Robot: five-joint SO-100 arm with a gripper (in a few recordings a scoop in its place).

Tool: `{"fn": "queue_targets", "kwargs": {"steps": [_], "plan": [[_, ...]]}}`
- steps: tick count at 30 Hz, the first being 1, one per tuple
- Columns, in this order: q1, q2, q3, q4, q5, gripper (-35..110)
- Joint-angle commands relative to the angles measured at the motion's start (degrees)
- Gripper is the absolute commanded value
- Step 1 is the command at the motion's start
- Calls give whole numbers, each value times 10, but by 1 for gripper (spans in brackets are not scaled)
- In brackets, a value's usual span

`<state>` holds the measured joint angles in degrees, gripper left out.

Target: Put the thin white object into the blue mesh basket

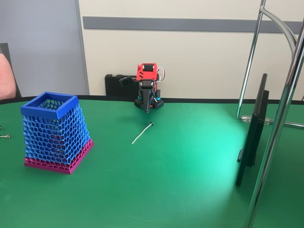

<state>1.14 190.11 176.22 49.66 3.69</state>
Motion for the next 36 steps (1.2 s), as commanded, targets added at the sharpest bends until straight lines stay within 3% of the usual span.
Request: {"fn": "queue_targets", "kwargs": {"steps": [1,36], "plan": [[-4,4,4,4,-3,1],[-19,-47,-5,-34,-34,1]]}}
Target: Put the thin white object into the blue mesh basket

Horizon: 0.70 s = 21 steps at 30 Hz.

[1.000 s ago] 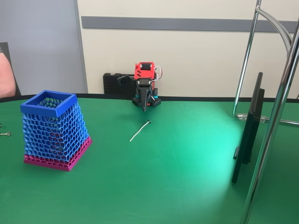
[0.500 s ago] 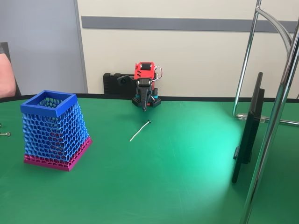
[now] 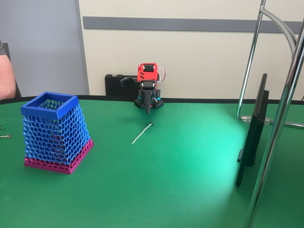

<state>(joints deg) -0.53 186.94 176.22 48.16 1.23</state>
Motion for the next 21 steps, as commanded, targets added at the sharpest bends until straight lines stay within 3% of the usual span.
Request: {"fn": "queue_targets", "kwargs": {"steps": [1,15,21], "plan": [[-3,-26,-7,-27,-12,1],[20,-296,-163,-54,-39,1],[20,-397,-260,14,-64,1]]}}
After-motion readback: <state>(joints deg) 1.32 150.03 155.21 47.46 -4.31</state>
